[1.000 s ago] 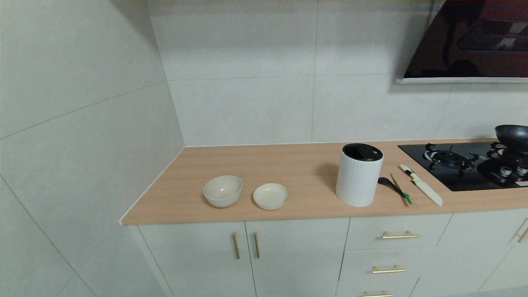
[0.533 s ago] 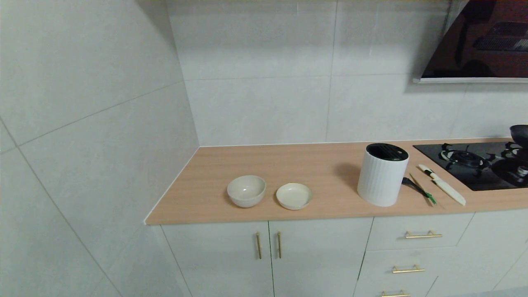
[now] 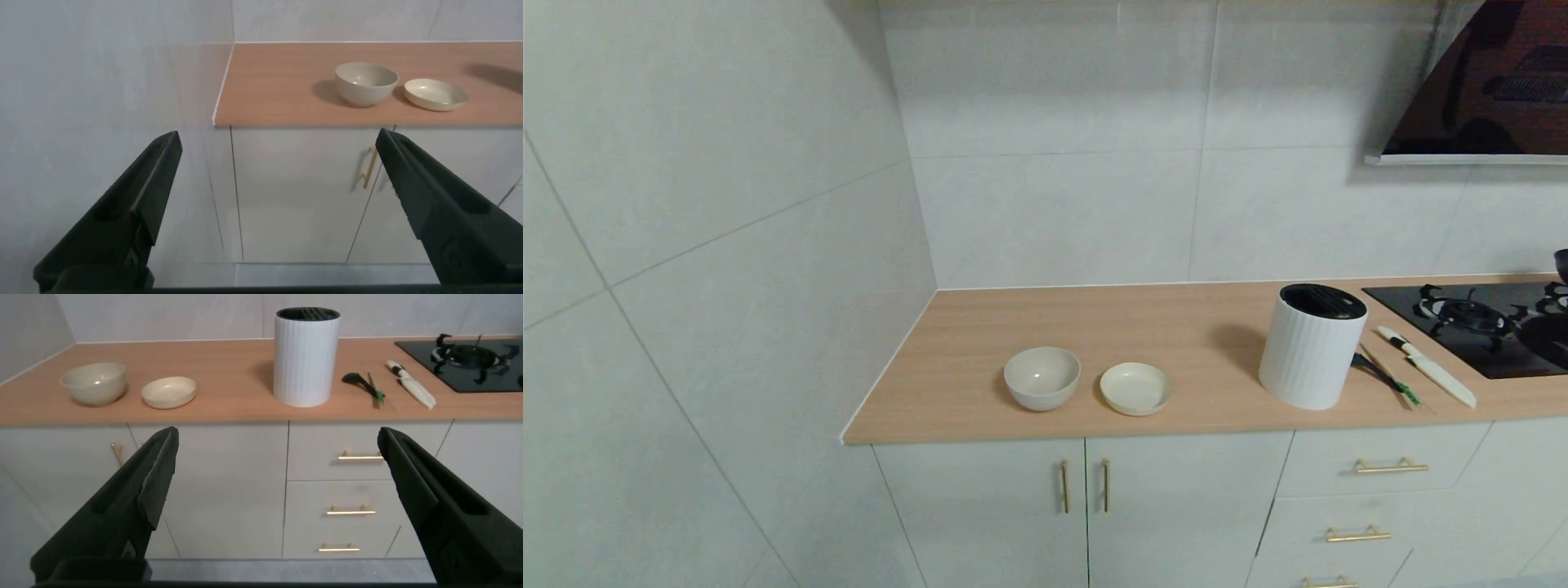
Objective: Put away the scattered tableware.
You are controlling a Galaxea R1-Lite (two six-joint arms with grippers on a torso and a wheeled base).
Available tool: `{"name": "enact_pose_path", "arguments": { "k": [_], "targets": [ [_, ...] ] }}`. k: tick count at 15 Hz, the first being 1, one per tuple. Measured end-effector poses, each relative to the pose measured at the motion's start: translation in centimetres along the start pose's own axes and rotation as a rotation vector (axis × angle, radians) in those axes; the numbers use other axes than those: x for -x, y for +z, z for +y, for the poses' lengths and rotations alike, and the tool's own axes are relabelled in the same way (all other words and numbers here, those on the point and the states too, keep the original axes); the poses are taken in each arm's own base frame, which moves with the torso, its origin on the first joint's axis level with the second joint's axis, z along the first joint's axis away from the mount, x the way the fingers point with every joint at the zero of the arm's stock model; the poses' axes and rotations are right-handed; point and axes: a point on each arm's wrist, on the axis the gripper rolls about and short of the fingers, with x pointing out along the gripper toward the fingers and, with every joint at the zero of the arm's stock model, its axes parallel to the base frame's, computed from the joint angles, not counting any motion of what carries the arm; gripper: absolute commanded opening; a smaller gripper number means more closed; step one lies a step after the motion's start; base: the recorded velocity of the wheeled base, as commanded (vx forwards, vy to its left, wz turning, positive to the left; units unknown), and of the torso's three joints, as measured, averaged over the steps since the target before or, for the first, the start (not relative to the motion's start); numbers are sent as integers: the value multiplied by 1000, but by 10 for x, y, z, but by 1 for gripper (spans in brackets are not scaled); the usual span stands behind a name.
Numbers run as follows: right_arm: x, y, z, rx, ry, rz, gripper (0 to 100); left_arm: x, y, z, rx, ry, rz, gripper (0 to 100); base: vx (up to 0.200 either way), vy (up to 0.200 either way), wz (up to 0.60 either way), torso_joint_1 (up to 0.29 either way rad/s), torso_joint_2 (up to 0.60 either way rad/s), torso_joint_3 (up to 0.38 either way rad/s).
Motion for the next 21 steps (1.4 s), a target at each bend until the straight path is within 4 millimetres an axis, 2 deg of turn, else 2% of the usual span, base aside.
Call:
{"name": "enact_pose_path", "arguments": {
  "k": [9, 21],
  "targets": [
    [0, 0, 0, -4, -1, 0, 100, 0, 0, 0, 0, 0, 0, 100, 0, 0, 0, 0, 0, 0],
    [0, 0, 0, -3, -1, 0, 100, 0, 0, 0, -4, 0, 0, 100, 0, 0, 0, -158, 347, 189]
  ]
}}
